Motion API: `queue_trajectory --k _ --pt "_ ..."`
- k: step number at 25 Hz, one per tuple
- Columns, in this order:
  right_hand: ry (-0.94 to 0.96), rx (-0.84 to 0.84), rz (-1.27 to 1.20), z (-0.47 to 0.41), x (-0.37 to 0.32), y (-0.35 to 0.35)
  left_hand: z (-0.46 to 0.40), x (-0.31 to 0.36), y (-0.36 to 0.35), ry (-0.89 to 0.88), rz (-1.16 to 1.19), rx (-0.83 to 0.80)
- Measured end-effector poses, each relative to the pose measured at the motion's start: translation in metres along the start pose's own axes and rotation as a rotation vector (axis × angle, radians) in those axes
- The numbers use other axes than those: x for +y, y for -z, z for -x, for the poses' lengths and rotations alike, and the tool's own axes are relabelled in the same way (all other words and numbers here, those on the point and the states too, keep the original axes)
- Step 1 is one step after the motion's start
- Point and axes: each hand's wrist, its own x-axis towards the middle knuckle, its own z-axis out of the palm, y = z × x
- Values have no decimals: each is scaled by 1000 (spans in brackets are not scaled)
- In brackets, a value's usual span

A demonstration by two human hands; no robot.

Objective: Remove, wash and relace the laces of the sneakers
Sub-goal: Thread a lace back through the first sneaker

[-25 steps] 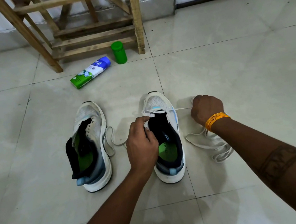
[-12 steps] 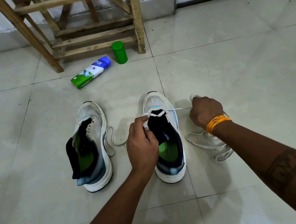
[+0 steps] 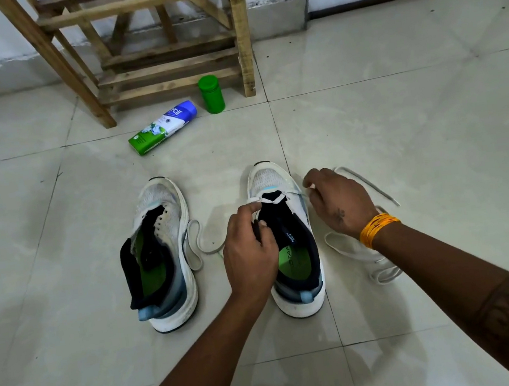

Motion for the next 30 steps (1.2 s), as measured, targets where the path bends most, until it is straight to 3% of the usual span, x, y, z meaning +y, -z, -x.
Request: queue_trajectory --k 2,5,12,22,26,30 --pt "76 -23 -74 -2 -11 -1 -7 -1 2 14 116 17" --pt "27 -28 -115 -10 -17 0 -33 -6 -2 242 280 43" --pt "-127 -16 -66 -20 -27 2 -90 -19 -3 114 -116 -255" --pt "-244 -126 -336 -27 -30 4 -99 -23 6 155 -123 -474" --pt "-398 2 -364 -25 -33 3 -104 -29 12 252 14 -398" --pt "-432 17 -446 -26 -35 2 -102 -27 10 244 -70 -342"
